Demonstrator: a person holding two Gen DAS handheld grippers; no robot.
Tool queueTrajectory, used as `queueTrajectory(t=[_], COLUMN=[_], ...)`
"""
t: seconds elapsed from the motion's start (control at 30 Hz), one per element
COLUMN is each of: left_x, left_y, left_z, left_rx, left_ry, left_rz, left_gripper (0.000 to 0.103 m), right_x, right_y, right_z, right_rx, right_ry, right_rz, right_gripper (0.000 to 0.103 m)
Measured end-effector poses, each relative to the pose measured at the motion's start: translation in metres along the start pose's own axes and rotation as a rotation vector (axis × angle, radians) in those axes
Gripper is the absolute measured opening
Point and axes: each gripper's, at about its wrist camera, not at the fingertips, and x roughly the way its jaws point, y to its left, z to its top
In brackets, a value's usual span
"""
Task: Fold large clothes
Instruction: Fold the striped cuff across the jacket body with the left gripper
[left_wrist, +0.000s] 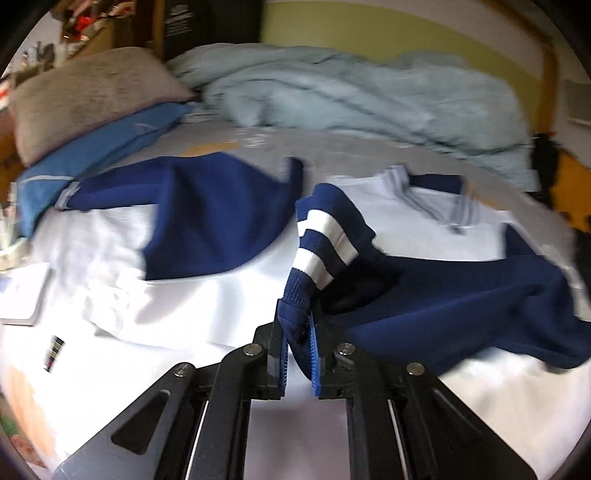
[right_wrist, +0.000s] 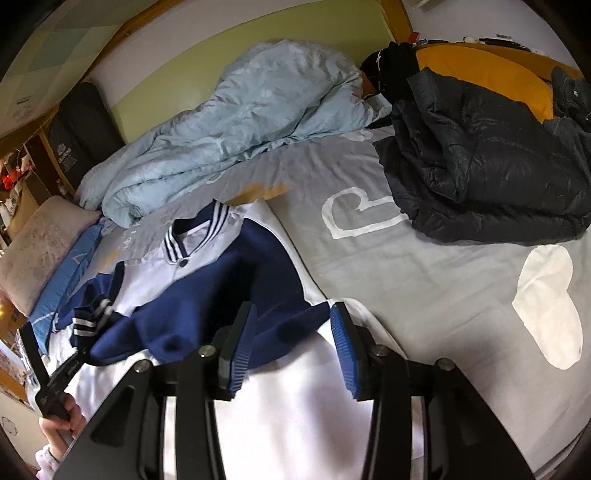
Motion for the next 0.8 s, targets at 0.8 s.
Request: queueTrajectory(t=[0.8], left_x=[-0.019], left_y=[0.055], left_z=[0.008], left_rx=[-0.159], left_ry=[0.072], left_rz=[0.0], left_gripper=[0.009], right_x=[0.059], right_y=[0.055], right_z=[-0.002], right_rx=[-0.208], right_ry=[0.127], right_rz=[-0.035], right_gripper=[0.039])
